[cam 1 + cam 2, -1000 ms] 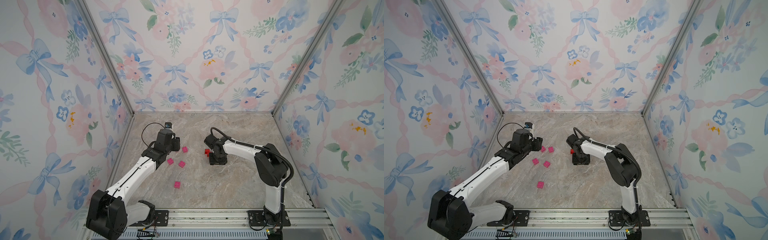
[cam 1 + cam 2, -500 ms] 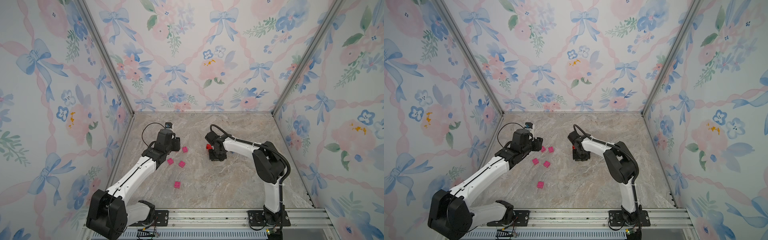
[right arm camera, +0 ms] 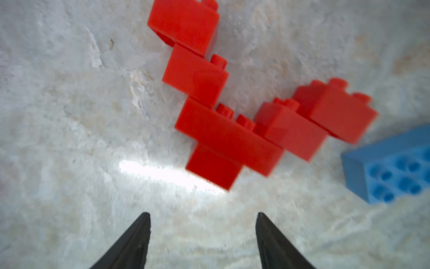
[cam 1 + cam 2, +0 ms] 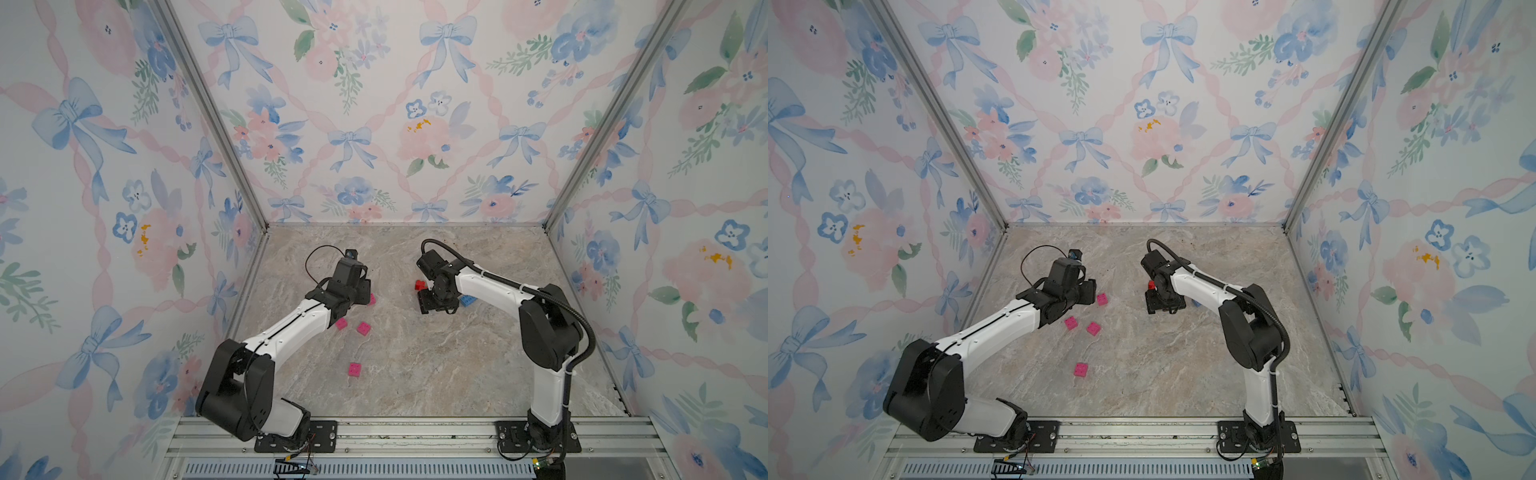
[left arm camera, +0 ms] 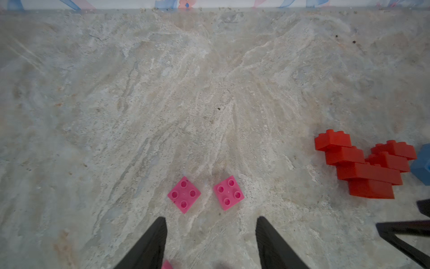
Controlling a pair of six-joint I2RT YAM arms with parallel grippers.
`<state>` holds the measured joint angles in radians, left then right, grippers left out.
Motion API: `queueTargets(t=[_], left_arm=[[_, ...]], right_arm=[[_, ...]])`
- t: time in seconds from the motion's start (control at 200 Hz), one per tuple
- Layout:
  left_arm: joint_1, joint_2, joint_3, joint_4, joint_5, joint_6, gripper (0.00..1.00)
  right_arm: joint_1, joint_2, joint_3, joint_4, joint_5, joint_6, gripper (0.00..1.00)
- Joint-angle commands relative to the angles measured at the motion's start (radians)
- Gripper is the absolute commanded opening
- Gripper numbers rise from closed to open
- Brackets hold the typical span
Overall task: Assemble the letter v with lego
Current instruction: Move the lego brick at the center of the board.
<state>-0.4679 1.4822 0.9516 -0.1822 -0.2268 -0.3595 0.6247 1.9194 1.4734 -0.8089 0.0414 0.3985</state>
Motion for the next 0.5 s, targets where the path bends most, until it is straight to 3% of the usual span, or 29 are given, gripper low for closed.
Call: queueTargets(t=[0.0,0.165,0.325,0.495], left_arm=[[-0.044,0.114,0.089,-0.016,-0.071,-0.123,0.63],[-0.06,0.259,0.185,-0.044,-0.089,-0.256,0.63],[-0.061,0.315,0.219,-0.076,-0.128,-0.299,0.7],[-0.057,0.361,0.226,-0.089,-0.116,-0.344,0.71]], right_arm=[[-0.034,-0.129,-0.092,-0.077,-0.053,0.005,0.73],[-0.117,-0.242,-0.214,-0.043,-0.109,0.005,0.74],[-0.2,-0.279,-0.243,-0.036,-0.134,-0.049,0.74],[-0.263,-0.298,-0.251,-0.03,-0.165,-0.094,0.75]])
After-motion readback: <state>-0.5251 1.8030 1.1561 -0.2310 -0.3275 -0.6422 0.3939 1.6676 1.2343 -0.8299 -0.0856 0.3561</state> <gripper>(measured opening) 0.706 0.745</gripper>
